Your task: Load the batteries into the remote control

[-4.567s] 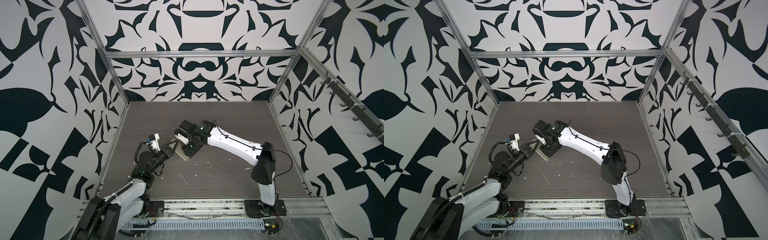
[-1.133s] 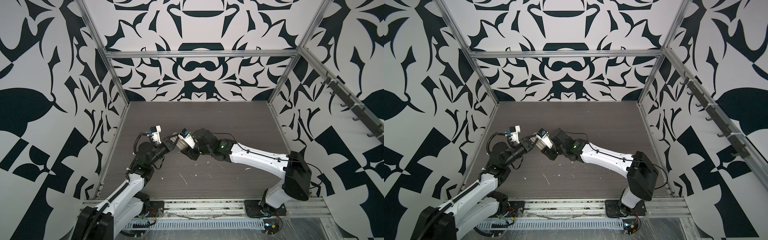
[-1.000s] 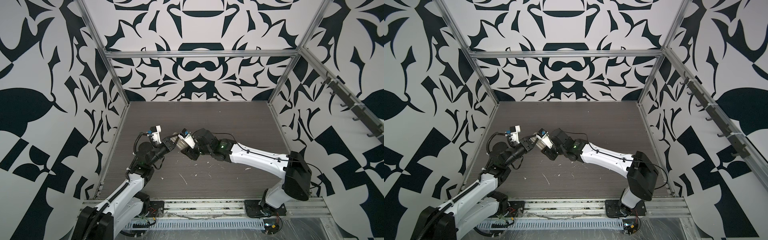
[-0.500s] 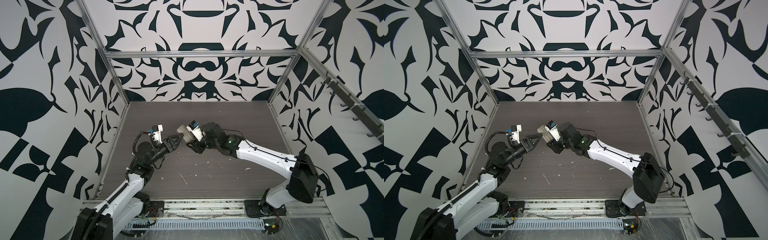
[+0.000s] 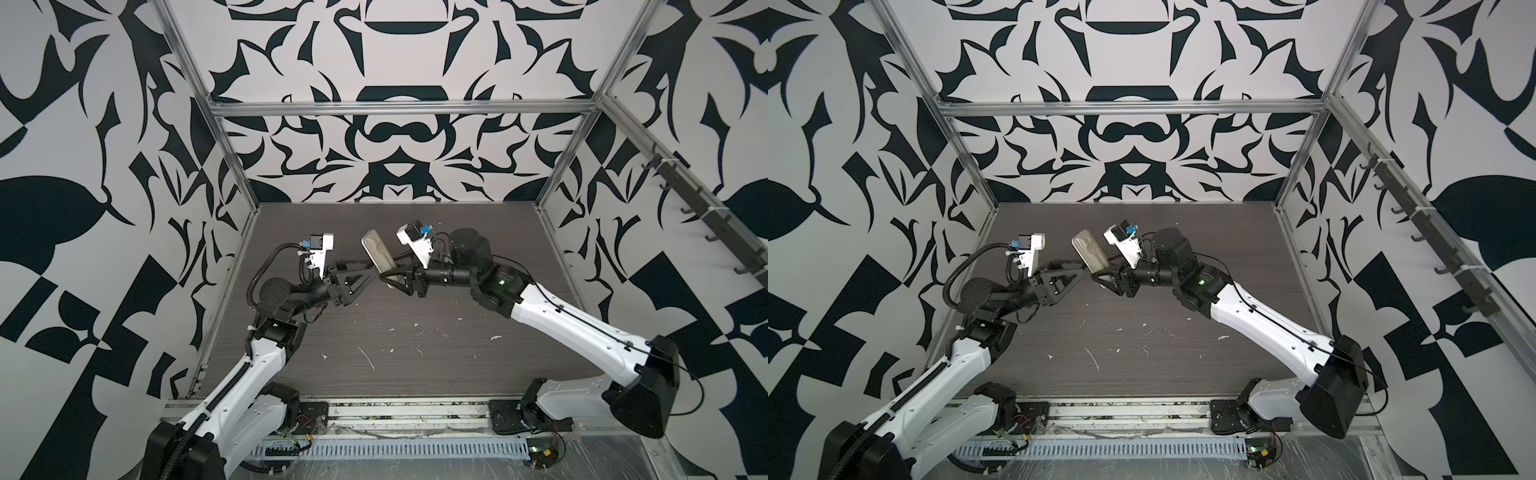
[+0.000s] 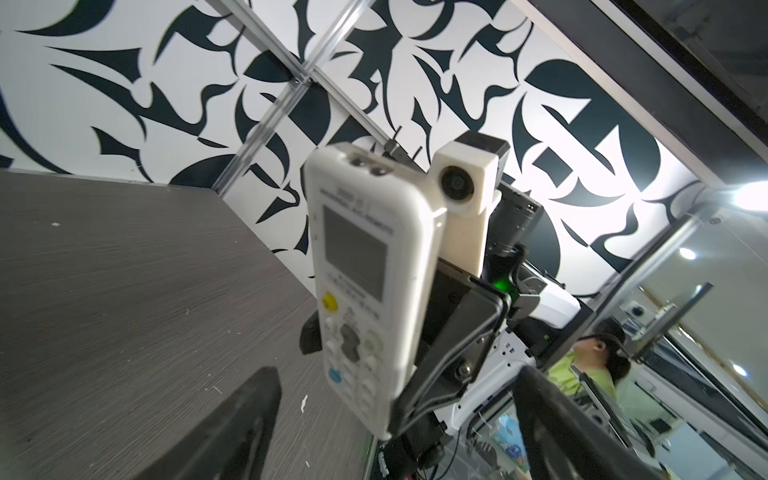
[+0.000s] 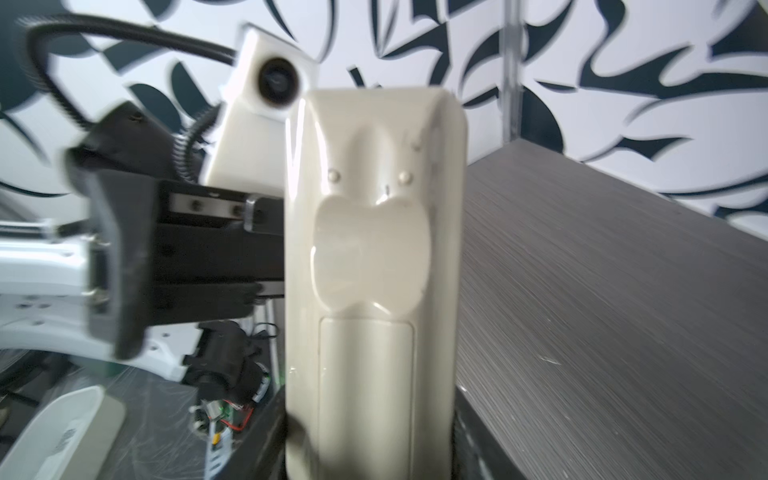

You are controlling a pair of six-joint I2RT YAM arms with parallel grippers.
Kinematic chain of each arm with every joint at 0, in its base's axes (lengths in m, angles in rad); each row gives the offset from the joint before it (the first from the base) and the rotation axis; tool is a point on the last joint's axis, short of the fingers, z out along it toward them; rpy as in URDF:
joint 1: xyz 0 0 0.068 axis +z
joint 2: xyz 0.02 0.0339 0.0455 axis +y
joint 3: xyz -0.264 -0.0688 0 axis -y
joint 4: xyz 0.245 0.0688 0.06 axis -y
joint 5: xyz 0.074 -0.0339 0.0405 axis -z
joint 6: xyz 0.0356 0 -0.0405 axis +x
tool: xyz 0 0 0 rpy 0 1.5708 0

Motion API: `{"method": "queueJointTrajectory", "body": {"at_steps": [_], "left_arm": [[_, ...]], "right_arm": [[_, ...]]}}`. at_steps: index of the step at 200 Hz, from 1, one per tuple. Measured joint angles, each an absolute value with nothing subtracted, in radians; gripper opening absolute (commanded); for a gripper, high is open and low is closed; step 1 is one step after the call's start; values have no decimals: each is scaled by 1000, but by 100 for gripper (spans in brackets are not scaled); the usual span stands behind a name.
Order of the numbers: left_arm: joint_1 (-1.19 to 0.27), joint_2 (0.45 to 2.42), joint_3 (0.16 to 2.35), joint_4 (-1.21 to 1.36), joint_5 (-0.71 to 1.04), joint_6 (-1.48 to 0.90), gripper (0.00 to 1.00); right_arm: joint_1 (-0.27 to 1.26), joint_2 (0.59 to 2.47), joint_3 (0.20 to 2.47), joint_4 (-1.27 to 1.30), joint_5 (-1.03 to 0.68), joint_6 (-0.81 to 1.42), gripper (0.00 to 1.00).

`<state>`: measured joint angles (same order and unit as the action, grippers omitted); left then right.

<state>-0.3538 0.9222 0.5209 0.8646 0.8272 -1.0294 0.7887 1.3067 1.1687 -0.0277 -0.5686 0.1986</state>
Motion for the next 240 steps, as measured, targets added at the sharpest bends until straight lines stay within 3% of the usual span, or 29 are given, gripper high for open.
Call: {"method": "queueJointTrajectory", "body": {"at_steps": [67, 74, 158, 232, 240], "left_arm": [[-354, 965, 587, 976, 908, -1084, 86], [-354, 974, 590, 995, 911, -1094, 80], [-359, 1097, 593, 1279, 928, -1239, 52], [-358, 1106, 593, 1320, 928, -1233, 23], [-358, 1106, 593, 1320, 928, -1234, 20]], "right_arm": [[789, 1307, 1146, 89, -765, 286, 0], [789, 1311, 1144, 100, -777, 294, 0], [787, 1336, 1133, 190, -839, 386, 0], [787, 1336, 1133, 207, -850, 426, 0], [787, 1336, 1133, 207, -850, 426, 14]]}}
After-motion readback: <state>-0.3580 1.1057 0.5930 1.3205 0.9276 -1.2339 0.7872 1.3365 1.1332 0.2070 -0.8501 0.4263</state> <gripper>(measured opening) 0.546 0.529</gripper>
